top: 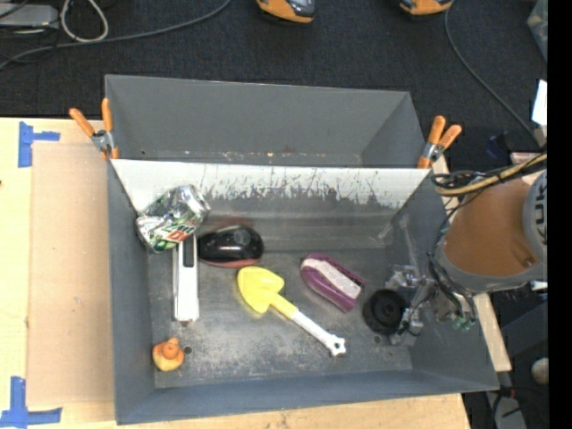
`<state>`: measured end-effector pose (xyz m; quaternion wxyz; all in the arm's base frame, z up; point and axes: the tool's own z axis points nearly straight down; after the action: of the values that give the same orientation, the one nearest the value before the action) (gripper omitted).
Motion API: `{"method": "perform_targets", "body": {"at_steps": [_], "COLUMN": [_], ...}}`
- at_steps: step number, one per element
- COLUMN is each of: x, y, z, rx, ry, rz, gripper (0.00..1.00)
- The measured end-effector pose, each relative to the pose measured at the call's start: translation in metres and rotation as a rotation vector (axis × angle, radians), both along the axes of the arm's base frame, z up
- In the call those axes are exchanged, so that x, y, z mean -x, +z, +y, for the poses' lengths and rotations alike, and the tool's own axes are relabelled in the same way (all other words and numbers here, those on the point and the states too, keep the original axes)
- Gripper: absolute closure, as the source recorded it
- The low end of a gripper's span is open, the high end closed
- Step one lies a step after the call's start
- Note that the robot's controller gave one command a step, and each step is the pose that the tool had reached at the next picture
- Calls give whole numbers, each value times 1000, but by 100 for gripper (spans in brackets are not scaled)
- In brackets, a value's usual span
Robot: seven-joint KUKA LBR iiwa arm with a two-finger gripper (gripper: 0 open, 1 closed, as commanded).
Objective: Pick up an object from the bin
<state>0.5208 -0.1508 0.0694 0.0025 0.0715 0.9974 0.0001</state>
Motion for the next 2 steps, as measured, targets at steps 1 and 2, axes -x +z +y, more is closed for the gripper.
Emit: {"method": "perform_targets", "body": {"at_steps": [1, 2], "x": [0, 0], "y": [0, 0], "z": [0, 0], "rx": [0, 0], "ry": [2, 3], "rz": [0, 0], "gripper": [100, 100]}}
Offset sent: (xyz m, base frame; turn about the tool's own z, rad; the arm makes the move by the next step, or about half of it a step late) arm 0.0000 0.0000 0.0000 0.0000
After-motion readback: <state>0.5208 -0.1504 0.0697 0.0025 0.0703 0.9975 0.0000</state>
